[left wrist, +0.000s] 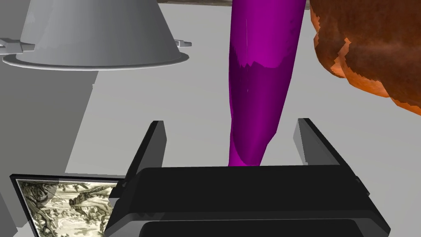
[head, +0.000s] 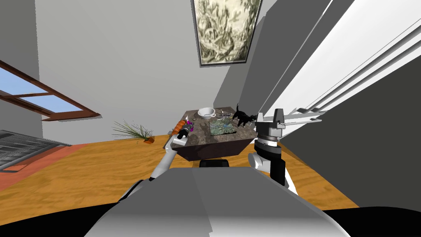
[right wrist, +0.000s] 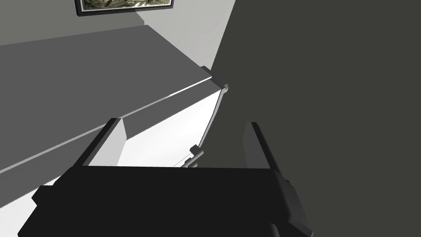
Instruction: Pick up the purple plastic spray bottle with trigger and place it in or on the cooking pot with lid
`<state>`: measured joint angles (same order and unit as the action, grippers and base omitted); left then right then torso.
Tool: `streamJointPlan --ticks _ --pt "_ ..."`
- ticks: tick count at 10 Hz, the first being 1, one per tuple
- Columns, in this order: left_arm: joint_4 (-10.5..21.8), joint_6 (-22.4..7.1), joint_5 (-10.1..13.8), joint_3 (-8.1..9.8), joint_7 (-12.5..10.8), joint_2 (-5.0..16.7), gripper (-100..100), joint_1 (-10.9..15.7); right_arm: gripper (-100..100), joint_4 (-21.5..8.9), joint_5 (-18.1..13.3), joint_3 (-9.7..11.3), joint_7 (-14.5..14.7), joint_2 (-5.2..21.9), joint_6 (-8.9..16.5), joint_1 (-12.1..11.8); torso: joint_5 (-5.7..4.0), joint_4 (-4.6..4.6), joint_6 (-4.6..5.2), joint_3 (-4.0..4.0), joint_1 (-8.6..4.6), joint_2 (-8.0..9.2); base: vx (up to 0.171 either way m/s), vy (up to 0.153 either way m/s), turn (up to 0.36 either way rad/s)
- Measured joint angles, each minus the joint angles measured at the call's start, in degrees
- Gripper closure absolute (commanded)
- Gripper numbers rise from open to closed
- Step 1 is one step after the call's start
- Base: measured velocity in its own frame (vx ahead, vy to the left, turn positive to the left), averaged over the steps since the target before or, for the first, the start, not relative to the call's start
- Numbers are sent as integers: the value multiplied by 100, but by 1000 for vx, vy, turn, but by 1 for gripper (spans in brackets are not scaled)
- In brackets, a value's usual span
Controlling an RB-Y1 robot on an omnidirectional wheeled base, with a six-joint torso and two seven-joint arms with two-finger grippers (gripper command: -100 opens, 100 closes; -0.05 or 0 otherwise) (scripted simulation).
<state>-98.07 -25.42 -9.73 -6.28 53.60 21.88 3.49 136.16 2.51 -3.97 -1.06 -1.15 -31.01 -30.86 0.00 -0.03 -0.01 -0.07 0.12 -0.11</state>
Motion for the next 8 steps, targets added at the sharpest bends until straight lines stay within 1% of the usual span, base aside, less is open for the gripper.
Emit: streamJointPlan --ticks 4,5,6,8 --pt "-2 0 -3 0 5 3 100 0 0 0 0 0 0 0 0 0 1 0 0 1 -3 3 0 0 0" --pt "-1 0 -3 0 5 2 0 0 0 0 0 0 0 0 0 0 1 1 0 2 -3 3 0 0 0" --pt "-1 -1 -3 -1 5 2 100 -1 0 0 0 0 0 0 0 0 1 1 0 2 -3 3 -11 -23 16" --pt "-202 -4 77 3 17 80 100 -186 0 0 0 1 0 0 0 0 1 -1 -5 7 -11 16 -13 -21 19"
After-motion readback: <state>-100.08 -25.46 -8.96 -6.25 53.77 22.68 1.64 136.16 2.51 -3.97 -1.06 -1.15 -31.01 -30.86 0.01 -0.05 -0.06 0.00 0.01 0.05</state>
